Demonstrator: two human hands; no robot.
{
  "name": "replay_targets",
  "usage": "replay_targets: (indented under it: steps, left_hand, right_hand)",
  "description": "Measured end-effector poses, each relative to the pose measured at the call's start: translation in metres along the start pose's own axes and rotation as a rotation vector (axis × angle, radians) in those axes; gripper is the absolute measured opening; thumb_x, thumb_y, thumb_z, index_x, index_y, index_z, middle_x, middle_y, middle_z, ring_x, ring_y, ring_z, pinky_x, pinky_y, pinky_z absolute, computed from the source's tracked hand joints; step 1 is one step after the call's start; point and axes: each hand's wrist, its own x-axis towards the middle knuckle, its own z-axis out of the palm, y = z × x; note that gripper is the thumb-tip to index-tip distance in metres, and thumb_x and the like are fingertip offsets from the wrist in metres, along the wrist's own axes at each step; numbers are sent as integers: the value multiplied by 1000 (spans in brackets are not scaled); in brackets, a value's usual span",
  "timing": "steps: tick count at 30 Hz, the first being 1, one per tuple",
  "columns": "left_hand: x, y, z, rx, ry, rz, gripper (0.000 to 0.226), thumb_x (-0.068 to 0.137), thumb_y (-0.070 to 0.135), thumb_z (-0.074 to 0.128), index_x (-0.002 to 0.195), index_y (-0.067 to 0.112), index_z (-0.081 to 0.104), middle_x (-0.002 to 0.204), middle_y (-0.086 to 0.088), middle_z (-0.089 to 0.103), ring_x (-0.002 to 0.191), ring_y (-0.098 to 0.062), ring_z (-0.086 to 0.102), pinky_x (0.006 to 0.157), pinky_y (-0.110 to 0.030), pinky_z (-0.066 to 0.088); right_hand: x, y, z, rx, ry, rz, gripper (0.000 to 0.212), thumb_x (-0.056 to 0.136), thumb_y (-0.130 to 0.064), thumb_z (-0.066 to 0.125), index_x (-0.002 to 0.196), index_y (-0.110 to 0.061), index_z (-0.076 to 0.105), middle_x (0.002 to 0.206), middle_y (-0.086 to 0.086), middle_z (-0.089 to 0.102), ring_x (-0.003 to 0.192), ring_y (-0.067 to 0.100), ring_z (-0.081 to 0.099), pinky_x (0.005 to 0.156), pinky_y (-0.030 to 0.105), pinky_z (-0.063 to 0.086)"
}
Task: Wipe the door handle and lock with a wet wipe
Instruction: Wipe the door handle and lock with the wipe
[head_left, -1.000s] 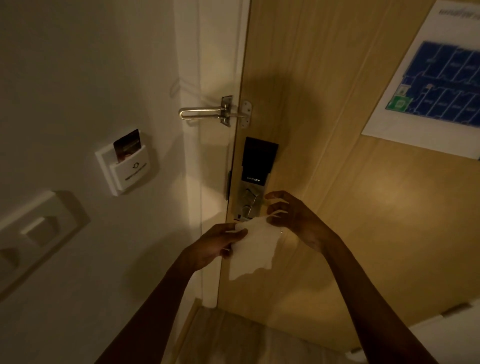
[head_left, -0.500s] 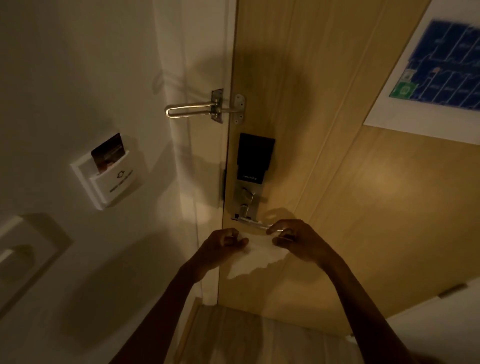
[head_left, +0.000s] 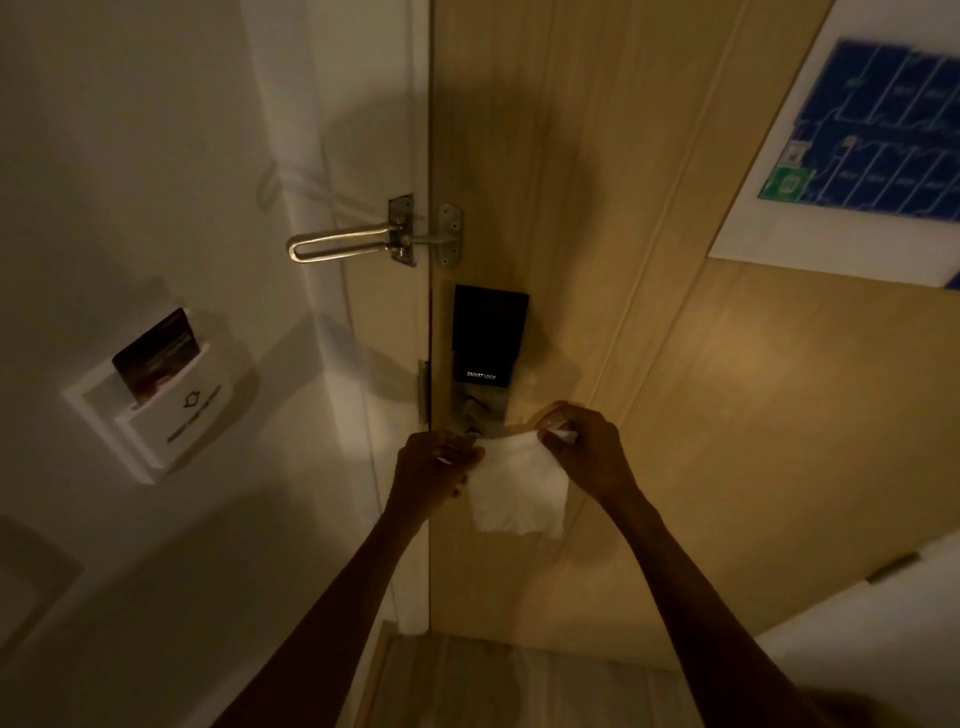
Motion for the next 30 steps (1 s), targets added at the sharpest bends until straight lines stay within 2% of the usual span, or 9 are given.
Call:
replay_targets:
  steps: [2,6,10,13,17,19,22,26,30]
  left_hand:
    - [5,-1,3,56,55,39,20,80,27,79,89,10,74,75,-5,75,57,-11,71,49,-28,59]
    - [11,-9,1,126,153,55,20,83,28,76,93,11,74,84,-4,76,68,-18,73,63,-37,62]
    - [12,-20,-6,85,111,-6,15,84,16,75,96,8,75,89,-8,77,71,-22,74,65,-34,63]
    - [15,-23,-10,24,39,-30,13,82,13,76,95,9,78,81,-8,77,69,-19,73,65,-24,60]
    - [23,-22,-13,-53,-27,-69,9,81,10,76,89,7,79,69,3,75,62,-2,72,57,-11,54]
    - [24,-20,-15,-105,-59,-96,6,81,8,76,81,12,79,64,5,75,63,-3,73,57,-11,54]
    - [29,-20,-19,-190,-92,-161,19,80,4,76,72,21,78,69,2,77,73,-17,76,70,-26,61]
    - [33,-20,-23,-191,-141,-192,8,79,6,77,79,14,79,81,-8,78,75,-17,75,66,-21,60]
    - [36,-19,-22,-206,-145,-221,11,79,1,76,90,2,77,89,-18,76,74,-18,74,64,-18,60]
  right_hand:
    - [5,6,8,-25,50,34,5,82,-2,69,85,-5,69,92,5,71,86,15,65,72,8,43]
    - [-4,13,25,-109,69,125,14,85,-8,68,98,-8,66,99,7,69,94,22,64,81,24,48]
    - [-28,10,40,-389,200,-26,29,90,-24,62,118,-18,59,120,2,61,109,20,54,91,33,41]
    - [-39,8,57,-413,81,-180,30,94,-29,56,120,-16,58,122,6,61,114,23,54,95,38,42]
    - [-35,0,77,-605,37,-299,27,87,-27,69,108,-11,64,100,12,70,94,28,65,83,40,51]
    - [-33,-8,87,-726,-29,-317,24,79,-21,78,98,-13,66,83,11,70,76,29,68,75,43,55]
    - [-33,-10,103,-866,-158,-287,15,87,-16,63,102,-14,63,87,12,65,73,31,65,79,48,52]
    - [-27,-5,102,-785,-187,-248,30,100,-29,32,113,-11,52,88,9,61,70,26,58,71,36,41]
    - [-22,-4,93,-666,-252,-299,24,101,-30,40,109,-10,51,80,8,62,62,24,57,61,30,32]
